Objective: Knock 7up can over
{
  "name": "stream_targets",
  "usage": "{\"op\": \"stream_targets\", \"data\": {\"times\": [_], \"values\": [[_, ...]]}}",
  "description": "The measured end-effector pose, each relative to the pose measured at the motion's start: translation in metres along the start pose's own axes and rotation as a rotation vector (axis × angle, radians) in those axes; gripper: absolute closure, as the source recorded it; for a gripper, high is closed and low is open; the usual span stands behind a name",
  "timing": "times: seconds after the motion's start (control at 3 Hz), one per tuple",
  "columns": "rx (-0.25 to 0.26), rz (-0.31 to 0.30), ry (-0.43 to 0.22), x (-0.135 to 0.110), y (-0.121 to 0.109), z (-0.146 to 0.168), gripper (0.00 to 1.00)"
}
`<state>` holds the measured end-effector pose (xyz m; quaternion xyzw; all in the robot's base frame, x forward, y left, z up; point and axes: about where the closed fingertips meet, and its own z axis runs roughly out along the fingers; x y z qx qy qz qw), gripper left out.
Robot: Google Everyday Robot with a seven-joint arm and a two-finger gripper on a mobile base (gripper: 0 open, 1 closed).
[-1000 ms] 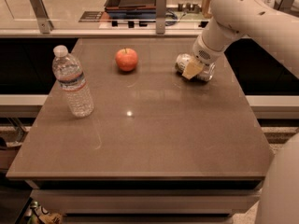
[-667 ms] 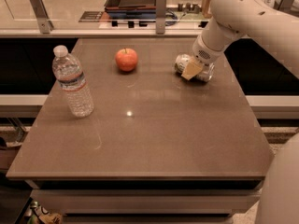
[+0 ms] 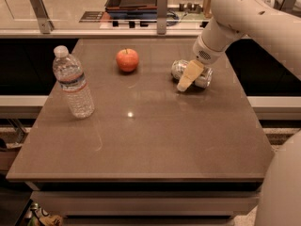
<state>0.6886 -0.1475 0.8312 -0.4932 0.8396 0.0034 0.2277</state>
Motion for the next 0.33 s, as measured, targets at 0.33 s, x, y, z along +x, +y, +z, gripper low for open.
{"op": "stream_targets", "data": {"times": [0.33], "values": [[0.0, 0.0, 0.0, 0.0, 0.0, 0.0001, 0.0]]}}
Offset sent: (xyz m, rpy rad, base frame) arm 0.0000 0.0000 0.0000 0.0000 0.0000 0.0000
